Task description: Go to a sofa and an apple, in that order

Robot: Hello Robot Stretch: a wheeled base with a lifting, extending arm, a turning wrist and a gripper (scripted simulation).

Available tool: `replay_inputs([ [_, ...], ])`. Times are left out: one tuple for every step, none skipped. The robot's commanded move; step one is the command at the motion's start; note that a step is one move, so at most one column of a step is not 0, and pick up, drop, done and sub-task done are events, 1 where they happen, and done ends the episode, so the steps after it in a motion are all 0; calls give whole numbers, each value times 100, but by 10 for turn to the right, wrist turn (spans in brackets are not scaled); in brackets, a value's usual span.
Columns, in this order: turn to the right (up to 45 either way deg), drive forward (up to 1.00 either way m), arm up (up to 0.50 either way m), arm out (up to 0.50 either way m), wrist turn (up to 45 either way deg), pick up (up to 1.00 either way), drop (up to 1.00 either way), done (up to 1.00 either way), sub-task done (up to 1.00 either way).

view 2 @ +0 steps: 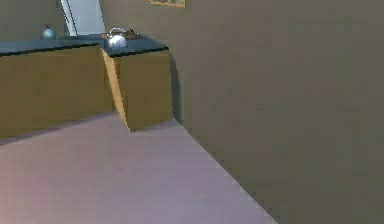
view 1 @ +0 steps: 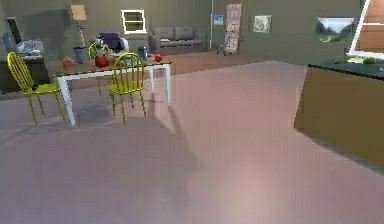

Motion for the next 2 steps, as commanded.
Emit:
replay_inputs([
  [0, 100, 0, 0, 0, 0, 0, 0, 0],
  [0, 100, 0, 0, 0, 0, 0, 0, 0],
])
